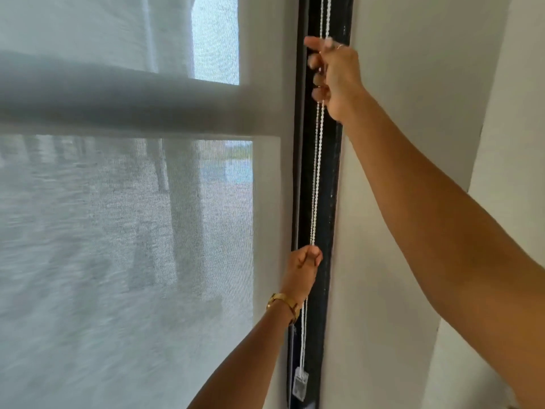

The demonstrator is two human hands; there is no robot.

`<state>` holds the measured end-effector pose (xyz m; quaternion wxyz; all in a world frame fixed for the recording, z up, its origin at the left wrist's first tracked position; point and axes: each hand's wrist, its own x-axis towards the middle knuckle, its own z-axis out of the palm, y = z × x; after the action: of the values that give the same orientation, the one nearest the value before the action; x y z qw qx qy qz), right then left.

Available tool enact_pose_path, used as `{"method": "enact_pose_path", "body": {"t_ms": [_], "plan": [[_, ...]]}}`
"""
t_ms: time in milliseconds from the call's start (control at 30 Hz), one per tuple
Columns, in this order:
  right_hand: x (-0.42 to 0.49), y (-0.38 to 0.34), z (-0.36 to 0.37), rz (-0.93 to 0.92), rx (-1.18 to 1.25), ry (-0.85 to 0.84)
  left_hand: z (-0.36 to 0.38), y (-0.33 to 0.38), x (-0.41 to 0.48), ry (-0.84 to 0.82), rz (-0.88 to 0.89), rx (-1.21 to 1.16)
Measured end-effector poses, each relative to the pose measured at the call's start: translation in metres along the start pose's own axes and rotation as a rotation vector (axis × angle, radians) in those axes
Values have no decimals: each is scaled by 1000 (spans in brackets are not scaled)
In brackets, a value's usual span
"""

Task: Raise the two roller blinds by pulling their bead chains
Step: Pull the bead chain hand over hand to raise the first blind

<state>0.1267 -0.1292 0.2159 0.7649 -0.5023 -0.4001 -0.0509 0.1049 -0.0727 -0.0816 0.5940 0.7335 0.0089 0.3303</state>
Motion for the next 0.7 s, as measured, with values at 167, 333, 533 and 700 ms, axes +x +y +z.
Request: {"method": "enact_pose_path", "body": {"t_ms": [167,333,533,700], "plan": [[-9,22,3,-179,-42,93,-8,-13,15,-252,-138,-94],[-16,42,10,-270,-45,124,-24,31,62,-357,-115,-389],[-53,115,-4,-209,-46,128,-45,128,111,-163,180,-443],[-97,187,-9,-58,-119,140,-47,185,134,-67,318,-130]]}}
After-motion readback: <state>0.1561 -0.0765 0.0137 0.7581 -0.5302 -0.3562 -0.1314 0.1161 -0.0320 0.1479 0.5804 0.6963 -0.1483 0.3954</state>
